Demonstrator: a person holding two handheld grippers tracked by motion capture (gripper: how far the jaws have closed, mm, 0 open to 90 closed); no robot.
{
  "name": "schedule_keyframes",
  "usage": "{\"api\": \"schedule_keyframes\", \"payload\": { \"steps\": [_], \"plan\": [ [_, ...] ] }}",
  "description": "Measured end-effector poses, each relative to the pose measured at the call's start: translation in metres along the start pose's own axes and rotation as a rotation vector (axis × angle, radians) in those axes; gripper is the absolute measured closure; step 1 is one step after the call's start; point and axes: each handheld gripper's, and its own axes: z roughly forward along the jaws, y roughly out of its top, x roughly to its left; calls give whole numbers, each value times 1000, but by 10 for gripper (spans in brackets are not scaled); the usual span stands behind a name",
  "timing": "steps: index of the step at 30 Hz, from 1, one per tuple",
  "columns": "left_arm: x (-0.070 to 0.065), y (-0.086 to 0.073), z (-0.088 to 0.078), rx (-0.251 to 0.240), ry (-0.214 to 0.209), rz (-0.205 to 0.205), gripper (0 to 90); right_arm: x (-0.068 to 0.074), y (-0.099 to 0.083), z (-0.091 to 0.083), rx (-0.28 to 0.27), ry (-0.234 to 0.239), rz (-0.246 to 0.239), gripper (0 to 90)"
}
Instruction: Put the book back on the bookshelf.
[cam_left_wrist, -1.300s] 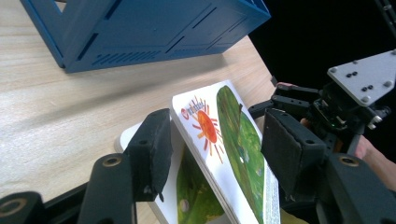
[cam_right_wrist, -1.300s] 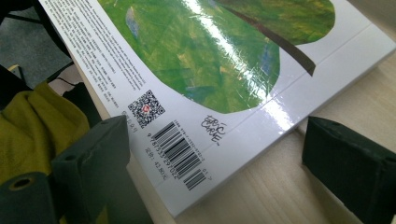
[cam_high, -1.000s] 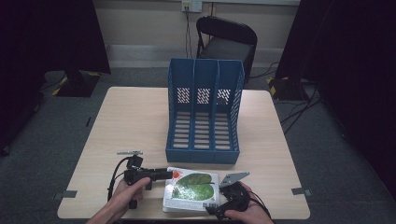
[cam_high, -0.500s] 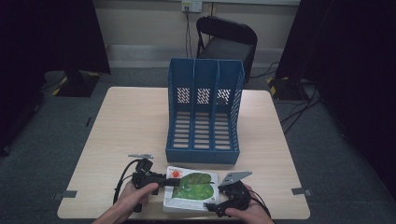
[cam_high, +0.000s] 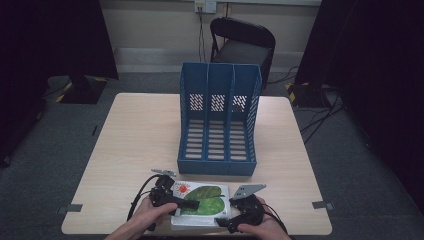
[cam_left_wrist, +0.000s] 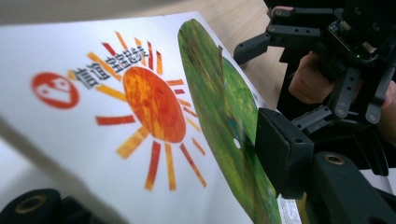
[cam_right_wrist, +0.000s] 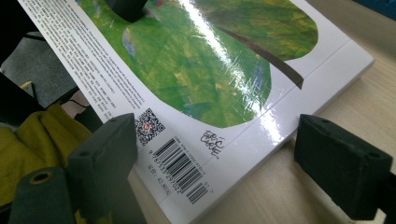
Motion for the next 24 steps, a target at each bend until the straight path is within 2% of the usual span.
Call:
{"api": "schedule_keyframes", "payload": {
  "steps": [3, 4, 9, 14, 16, 18, 24],
  "plan": [
    [-1, 0, 0, 6, -4, 1, 526, 0, 0, 0, -2, 0, -2, 126],
    [-1, 1, -1, 9, -20, -3, 553, 0, 0, 1, -2, 1, -6, 127],
    [-2, 1, -2, 11, -25, 4, 596, -1, 0, 0, 8, -2, -4, 136],
    [-4, 2, -2, 13, -22, 22, 609, -6, 0, 0, 26, 10, 31, 138],
    [-7, 2, -3, 10, -22, 47, 620, -7, 0, 0, 34, 20, 44, 129],
    [-8, 3, -3, 12, -20, 62, 621, -7, 0, 0, 36, 21, 42, 130],
    [-9, 2, -3, 1, -15, 62, 617, -6, 1, 0, 31, 17, 38, 135]
  ]
}}
